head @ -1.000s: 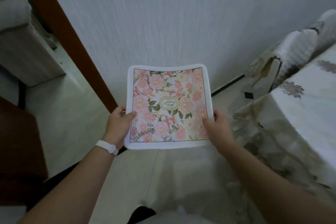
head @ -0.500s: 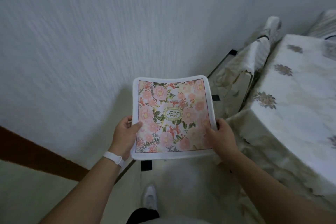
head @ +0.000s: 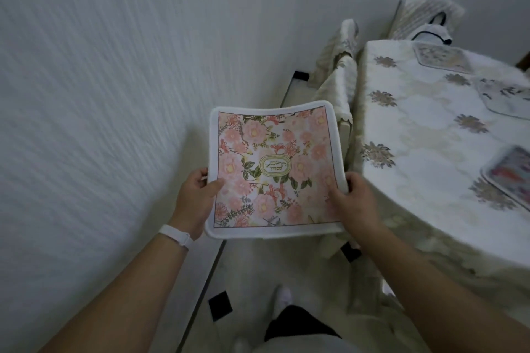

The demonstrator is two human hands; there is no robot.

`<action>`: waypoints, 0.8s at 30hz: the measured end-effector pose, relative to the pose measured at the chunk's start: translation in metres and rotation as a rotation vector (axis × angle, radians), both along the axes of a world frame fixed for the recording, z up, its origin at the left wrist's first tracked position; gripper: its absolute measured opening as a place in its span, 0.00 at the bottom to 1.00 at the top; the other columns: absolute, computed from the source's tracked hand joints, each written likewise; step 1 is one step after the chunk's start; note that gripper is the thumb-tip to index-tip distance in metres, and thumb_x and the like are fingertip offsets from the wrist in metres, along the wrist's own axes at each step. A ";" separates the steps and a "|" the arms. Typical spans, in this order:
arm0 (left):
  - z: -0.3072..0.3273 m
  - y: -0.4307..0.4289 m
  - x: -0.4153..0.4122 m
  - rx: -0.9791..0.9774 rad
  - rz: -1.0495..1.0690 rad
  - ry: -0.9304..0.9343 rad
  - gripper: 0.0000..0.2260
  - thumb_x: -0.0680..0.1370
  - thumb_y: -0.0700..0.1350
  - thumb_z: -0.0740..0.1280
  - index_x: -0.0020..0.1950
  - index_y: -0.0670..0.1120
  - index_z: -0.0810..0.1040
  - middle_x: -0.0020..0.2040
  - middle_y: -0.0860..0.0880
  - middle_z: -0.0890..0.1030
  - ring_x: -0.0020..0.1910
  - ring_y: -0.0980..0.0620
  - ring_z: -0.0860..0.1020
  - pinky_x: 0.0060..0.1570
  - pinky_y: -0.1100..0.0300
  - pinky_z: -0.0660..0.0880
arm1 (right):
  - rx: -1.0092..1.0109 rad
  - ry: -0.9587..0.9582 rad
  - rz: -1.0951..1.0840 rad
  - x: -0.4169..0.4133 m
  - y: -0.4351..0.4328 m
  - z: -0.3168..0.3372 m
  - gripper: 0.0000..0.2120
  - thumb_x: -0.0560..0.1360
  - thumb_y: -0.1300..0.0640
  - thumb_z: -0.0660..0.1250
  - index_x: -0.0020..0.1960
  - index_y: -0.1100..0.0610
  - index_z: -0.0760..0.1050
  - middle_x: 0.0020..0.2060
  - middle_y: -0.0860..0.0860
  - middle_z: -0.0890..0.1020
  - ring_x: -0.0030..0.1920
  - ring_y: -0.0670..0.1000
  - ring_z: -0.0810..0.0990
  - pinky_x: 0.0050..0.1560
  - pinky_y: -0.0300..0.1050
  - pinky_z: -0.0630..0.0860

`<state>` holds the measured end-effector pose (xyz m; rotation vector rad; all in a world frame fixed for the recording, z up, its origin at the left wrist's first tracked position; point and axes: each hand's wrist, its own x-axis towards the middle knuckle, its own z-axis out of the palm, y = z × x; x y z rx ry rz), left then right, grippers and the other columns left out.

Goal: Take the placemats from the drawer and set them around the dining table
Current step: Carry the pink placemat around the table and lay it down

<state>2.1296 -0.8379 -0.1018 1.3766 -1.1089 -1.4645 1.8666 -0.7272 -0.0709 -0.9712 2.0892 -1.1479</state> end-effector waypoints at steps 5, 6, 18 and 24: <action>-0.004 -0.058 -0.039 0.017 -0.065 0.000 0.08 0.76 0.38 0.69 0.54 0.44 0.78 0.49 0.43 0.84 0.45 0.42 0.84 0.46 0.43 0.81 | -0.008 0.008 -0.078 -0.032 -0.042 -0.008 0.05 0.78 0.52 0.67 0.51 0.53 0.73 0.40 0.49 0.80 0.39 0.51 0.81 0.37 0.51 0.82; -0.004 -0.072 -0.046 0.017 -0.066 -0.001 0.08 0.76 0.38 0.69 0.55 0.44 0.78 0.49 0.43 0.84 0.45 0.42 0.84 0.47 0.43 0.80 | -0.004 0.006 -0.085 -0.039 -0.055 -0.010 0.05 0.78 0.52 0.67 0.51 0.53 0.73 0.40 0.49 0.80 0.39 0.51 0.80 0.36 0.49 0.81; 0.025 -0.264 -0.169 -0.010 -0.044 -0.064 0.06 0.77 0.37 0.67 0.53 0.44 0.77 0.49 0.42 0.84 0.44 0.43 0.84 0.41 0.49 0.81 | -0.051 -0.075 -0.101 -0.156 -0.246 -0.005 0.05 0.78 0.54 0.68 0.50 0.54 0.73 0.42 0.54 0.81 0.41 0.57 0.81 0.40 0.55 0.81; 0.043 -0.323 -0.235 -0.050 -0.089 -0.049 0.09 0.77 0.37 0.67 0.56 0.42 0.76 0.50 0.41 0.83 0.46 0.41 0.83 0.45 0.45 0.81 | -0.104 -0.103 -0.157 -0.217 -0.295 0.011 0.04 0.77 0.56 0.67 0.50 0.52 0.73 0.45 0.53 0.81 0.43 0.55 0.82 0.43 0.56 0.82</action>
